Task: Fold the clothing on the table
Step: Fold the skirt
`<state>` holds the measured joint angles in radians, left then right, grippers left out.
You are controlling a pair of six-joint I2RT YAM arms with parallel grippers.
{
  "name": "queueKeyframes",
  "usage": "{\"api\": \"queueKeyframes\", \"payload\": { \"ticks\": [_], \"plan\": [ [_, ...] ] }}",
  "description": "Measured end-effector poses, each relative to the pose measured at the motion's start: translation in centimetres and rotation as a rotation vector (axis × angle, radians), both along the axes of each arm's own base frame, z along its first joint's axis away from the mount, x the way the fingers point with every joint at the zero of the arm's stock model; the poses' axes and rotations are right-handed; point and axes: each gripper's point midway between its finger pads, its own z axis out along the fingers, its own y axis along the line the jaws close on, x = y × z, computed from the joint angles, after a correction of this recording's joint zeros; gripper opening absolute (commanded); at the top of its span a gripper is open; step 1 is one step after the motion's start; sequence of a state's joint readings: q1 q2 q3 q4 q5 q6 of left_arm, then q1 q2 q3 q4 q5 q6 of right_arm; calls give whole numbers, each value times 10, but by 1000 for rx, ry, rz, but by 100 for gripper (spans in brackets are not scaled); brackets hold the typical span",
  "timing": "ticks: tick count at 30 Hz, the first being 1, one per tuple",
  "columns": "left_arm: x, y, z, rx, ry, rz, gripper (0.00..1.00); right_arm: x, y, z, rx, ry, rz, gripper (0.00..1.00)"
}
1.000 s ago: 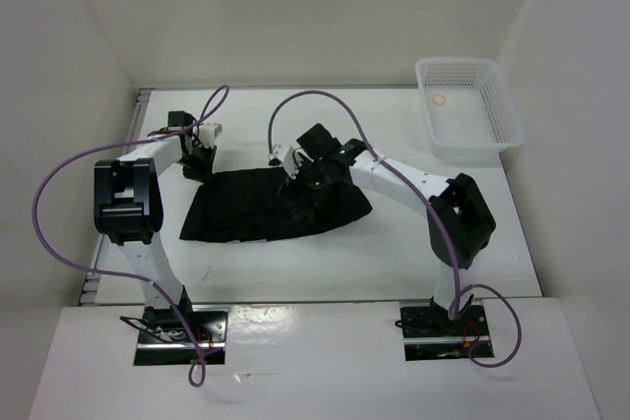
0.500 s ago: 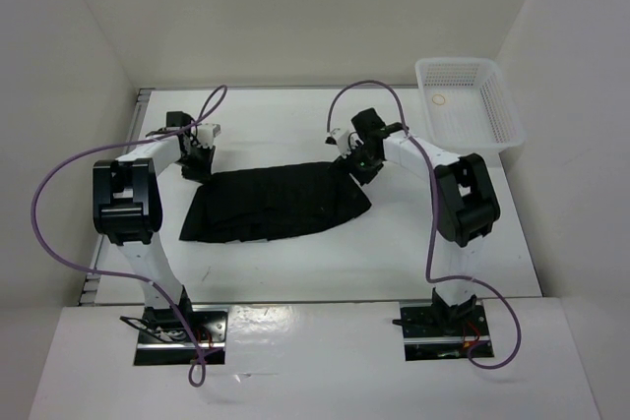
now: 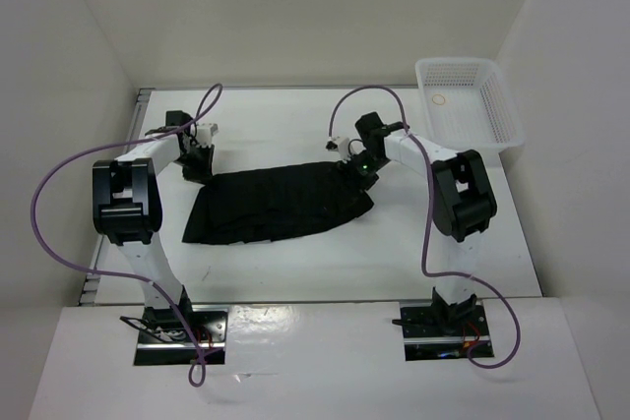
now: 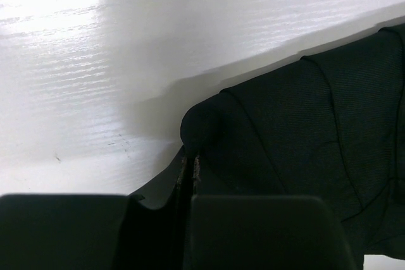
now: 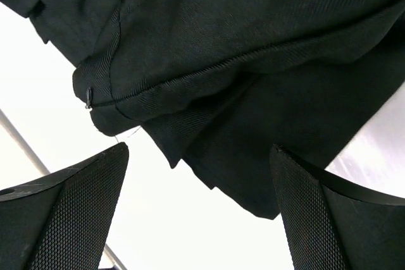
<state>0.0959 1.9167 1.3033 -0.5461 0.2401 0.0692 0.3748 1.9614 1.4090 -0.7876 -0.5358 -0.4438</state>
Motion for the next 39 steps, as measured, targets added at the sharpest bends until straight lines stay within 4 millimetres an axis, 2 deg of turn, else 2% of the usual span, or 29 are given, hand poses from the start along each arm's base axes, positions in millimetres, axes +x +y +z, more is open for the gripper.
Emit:
{"api": "queueKeyframes", "payload": {
  "ticks": [5, 13, 17, 25, 29, 34, 39],
  "plan": [
    [0, 0, 0, -11, 15, 60, 0, 6, -11, 1, 60, 38, -48, 98],
    [-4, -2, 4, -27, 18, 126, 0, 31, -53, 1, 100, 43, -225, 98],
    [-7, -2, 12, -26, -3, 153, 0, 38, -62, 2, 109, 40, -273, 98],
    [-8, -2, 14, -26, -7, 161, 0, 35, -50, 3, 140, 65, -273, 98],
    [-9, -2, 13, -29, -4, 169, 0, 29, -35, -8, 140, 101, -249, 98],
    [-10, -2, 12, -30, -1, 169, 0, 21, -13, -8, 188, 131, -207, 98],
    [-10, -3, 12, -33, 0, 168, 0, 18, 1, -6, 246, 175, -189, 98]
  ]
}}
